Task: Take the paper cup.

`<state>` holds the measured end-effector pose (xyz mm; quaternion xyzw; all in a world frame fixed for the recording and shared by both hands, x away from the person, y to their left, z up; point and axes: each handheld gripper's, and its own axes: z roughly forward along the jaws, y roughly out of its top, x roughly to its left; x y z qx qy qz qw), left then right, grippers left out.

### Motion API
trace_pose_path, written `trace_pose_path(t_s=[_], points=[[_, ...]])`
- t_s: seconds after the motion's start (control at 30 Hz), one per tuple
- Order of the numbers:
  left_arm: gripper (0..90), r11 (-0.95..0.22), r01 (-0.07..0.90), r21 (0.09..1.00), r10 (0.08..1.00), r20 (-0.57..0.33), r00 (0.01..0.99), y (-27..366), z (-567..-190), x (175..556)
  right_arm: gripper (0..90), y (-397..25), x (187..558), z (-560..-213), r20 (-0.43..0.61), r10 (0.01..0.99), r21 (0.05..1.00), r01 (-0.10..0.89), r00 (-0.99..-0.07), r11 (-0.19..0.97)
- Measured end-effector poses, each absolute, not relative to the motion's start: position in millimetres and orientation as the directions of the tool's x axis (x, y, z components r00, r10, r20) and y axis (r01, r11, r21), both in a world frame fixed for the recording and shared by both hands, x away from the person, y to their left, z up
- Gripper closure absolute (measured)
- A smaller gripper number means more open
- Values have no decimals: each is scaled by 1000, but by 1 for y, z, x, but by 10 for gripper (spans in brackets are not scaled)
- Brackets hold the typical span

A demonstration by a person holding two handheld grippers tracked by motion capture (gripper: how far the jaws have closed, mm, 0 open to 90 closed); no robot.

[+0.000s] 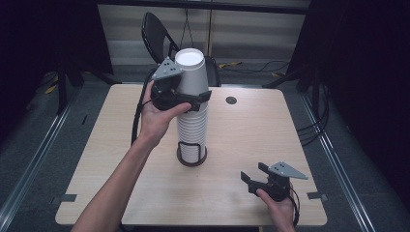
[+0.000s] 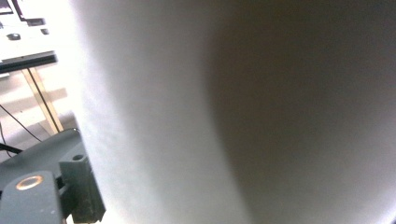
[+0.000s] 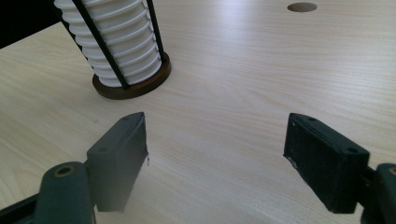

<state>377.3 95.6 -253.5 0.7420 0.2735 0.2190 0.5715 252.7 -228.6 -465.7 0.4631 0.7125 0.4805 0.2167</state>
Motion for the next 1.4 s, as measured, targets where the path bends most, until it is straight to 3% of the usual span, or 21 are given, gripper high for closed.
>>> trace_pose_path(t_s=[1.4], points=[[96, -65, 5, 998, 671, 40, 740, 106, -208, 372, 209, -229, 252, -465, 145, 865, 888, 448, -480, 99]])
